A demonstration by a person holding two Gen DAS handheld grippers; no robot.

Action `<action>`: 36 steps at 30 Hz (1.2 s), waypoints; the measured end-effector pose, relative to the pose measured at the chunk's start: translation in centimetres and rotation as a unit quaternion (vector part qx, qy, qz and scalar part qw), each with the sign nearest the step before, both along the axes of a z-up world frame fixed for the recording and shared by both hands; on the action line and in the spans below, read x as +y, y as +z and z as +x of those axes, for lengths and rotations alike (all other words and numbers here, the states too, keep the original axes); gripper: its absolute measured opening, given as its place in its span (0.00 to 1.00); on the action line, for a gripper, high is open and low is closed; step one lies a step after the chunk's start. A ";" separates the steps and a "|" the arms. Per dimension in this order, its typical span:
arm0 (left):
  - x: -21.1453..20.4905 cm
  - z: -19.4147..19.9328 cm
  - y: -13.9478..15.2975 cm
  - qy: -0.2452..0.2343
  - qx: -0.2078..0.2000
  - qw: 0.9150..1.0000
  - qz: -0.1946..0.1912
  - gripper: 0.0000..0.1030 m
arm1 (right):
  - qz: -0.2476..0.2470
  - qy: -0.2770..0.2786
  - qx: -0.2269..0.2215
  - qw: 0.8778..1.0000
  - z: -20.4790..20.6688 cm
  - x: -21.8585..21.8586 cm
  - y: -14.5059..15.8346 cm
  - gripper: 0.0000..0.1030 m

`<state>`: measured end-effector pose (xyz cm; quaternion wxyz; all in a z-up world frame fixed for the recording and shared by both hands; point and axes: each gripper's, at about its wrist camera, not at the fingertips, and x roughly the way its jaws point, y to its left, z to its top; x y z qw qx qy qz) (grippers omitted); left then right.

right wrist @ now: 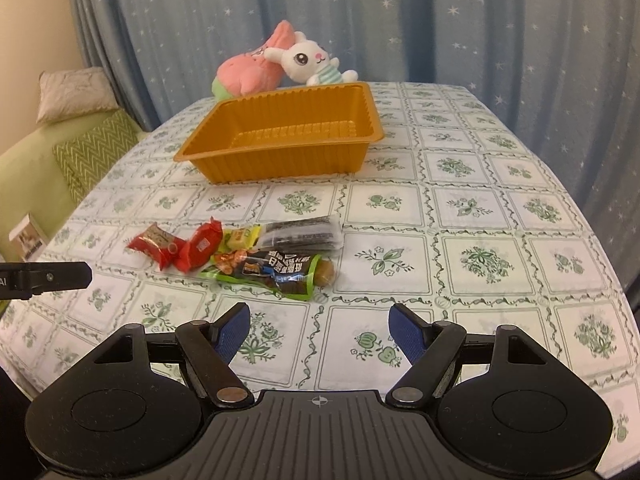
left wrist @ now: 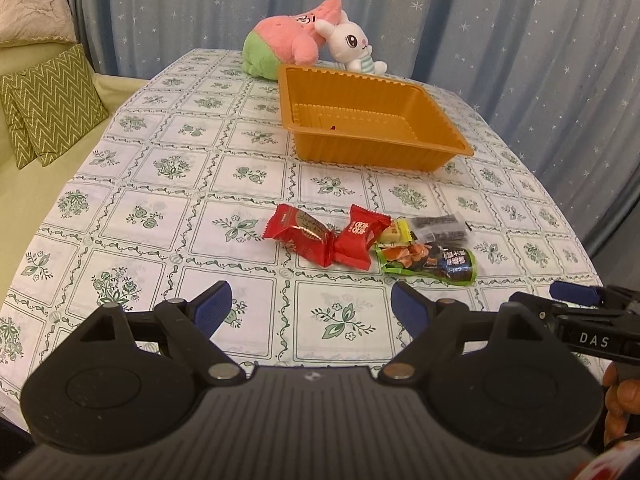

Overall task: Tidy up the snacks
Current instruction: 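Grasp the dark snack bar with the right tool and lift it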

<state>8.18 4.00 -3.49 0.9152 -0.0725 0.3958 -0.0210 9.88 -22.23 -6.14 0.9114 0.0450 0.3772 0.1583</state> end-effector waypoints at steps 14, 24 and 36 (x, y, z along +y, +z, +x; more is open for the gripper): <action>1.1 2.0 -0.9 0.004 0.011 1.000 0.006 0.83 | -0.084 0.194 -0.035 0.977 6.1 5.3 -2.5 0.55; 1.3 3.1 -1.8 0.001 0.020 1.000 -0.001 0.83 | -0.158 0.300 -0.045 0.940 8.9 8.2 -4.6 0.43; 1.8 3.1 -2.6 0.009 0.027 1.000 -0.009 0.83 | -0.110 0.289 0.008 0.951 5.6 9.7 -3.4 0.32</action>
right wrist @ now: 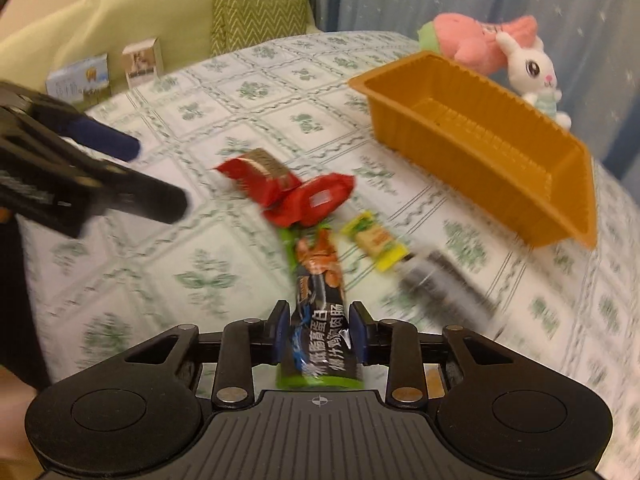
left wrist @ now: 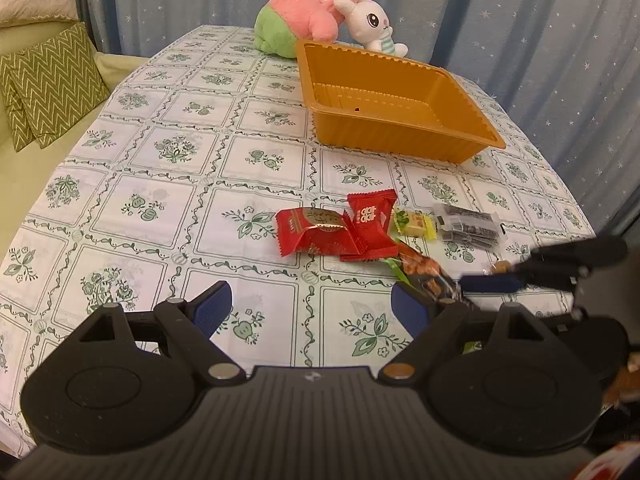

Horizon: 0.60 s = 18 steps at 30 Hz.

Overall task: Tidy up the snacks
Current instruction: 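Grasp the dark snack bar with the right tool and lift it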

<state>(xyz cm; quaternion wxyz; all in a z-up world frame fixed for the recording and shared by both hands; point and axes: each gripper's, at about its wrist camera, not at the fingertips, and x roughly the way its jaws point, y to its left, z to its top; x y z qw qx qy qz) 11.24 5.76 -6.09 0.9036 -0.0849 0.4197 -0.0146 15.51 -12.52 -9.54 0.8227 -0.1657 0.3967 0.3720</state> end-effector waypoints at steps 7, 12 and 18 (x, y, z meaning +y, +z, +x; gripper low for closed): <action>0.2 -0.2 -0.2 0.004 0.001 1.000 -0.006 0.83 | 0.057 -0.053 0.001 0.997 -0.2 -1.5 -0.1 0.42; 0.3 -0.2 -0.4 0.009 0.002 1.000 -0.009 0.83 | 0.058 -0.056 -0.010 0.997 0.6 -0.3 -0.4 0.42; 0.3 -0.2 -0.6 0.003 0.003 1.000 -0.004 0.83 | 0.055 -0.101 -0.015 0.993 -0.4 1.0 -1.4 0.30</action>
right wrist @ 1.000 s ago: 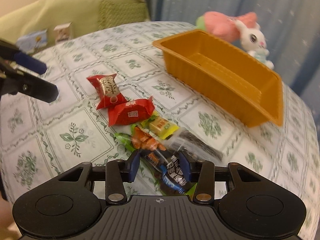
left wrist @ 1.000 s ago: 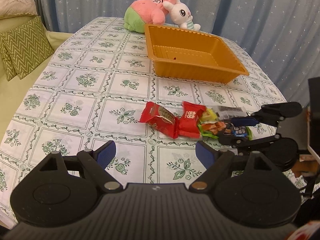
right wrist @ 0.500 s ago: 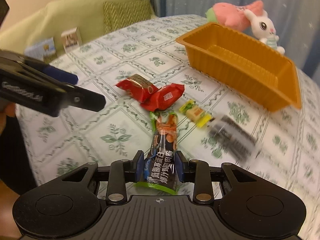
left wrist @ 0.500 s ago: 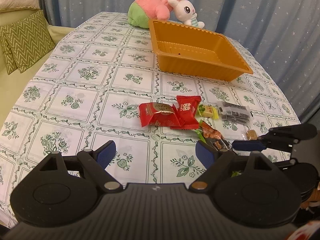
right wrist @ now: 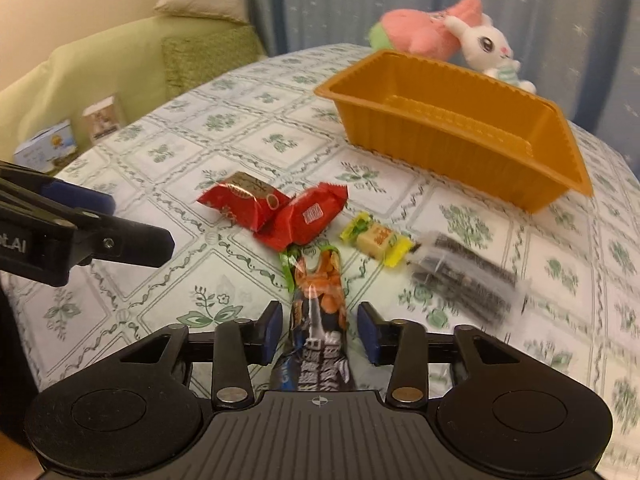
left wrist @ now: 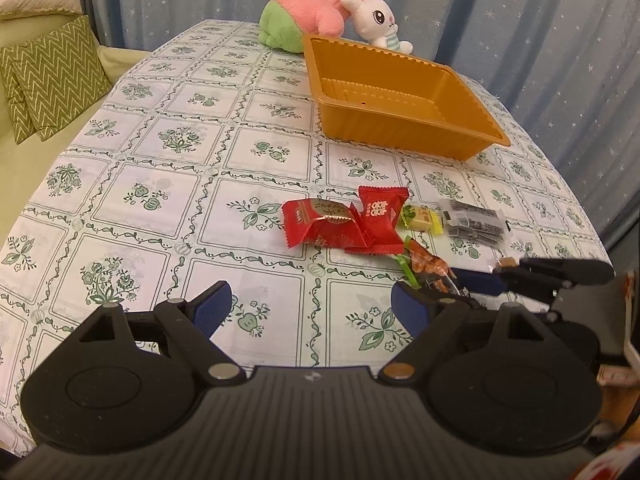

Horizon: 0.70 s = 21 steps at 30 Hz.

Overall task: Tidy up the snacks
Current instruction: 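Grasp the dark snack bar with the right tool and lift it, then grasp the red square candy with the left tool while the right tool holds the snack bar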

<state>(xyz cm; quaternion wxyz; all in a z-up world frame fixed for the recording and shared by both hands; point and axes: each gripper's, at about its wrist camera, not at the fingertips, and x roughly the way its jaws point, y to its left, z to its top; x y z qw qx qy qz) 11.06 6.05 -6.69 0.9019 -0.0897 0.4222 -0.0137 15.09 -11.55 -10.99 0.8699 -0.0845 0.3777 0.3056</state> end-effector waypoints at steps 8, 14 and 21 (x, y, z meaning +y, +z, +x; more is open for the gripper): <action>-1.2 0.2 -0.4 -0.018 -0.001 1.000 0.001 0.83 | 0.027 -0.085 0.007 0.996 -3.6 -3.5 0.2 0.29; -2.8 0.8 -0.6 -0.044 -0.015 0.999 0.013 0.80 | 0.036 -0.157 -0.003 0.987 -3.8 -7.1 0.9 0.29; -4.8 3.6 -0.4 -0.100 -0.052 0.993 0.037 0.60 | 0.046 -0.200 -0.012 0.979 -3.4 -9.1 1.2 0.29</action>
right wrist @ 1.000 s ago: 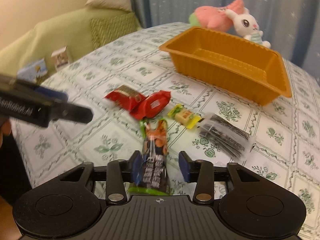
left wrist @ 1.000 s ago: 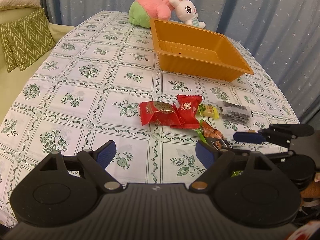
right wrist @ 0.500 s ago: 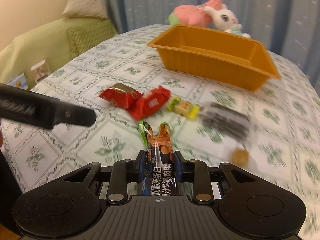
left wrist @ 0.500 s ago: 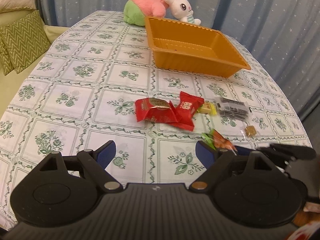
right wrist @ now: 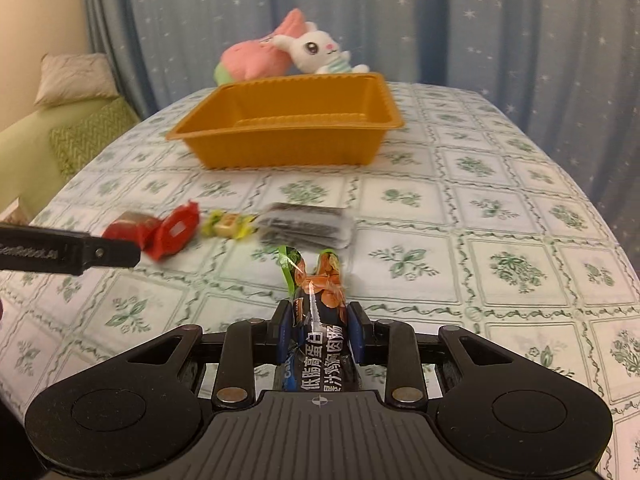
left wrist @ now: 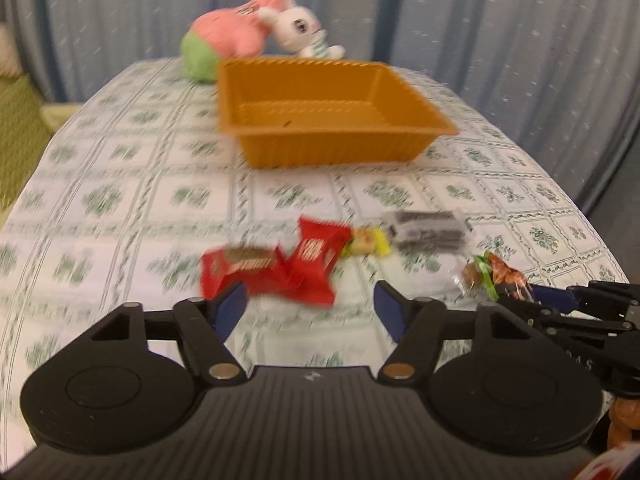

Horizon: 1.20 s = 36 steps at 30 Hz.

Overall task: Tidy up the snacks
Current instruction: 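Grasp the red square candy with the left tool while the right tool holds the snack bar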

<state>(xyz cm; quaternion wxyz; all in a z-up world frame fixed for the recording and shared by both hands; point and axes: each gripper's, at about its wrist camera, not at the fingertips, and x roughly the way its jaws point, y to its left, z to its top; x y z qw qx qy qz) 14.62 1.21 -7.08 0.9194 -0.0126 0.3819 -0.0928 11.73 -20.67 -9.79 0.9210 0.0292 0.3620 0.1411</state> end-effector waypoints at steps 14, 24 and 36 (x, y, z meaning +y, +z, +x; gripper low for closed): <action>-1.6 6.3 -2.6 -0.063 0.052 0.996 0.036 0.35 | 0.006 -0.021 0.004 1.000 0.1 -0.8 0.0 0.29; -2.8 3.5 -2.5 -0.048 0.058 0.997 0.016 0.23 | 0.014 -0.027 0.006 1.000 0.1 -1.0 0.0 0.29; -3.1 -1.2 -1.1 0.004 0.066 0.998 -0.014 0.22 | 0.027 -0.033 -0.001 0.999 -0.6 -1.2 1.2 0.29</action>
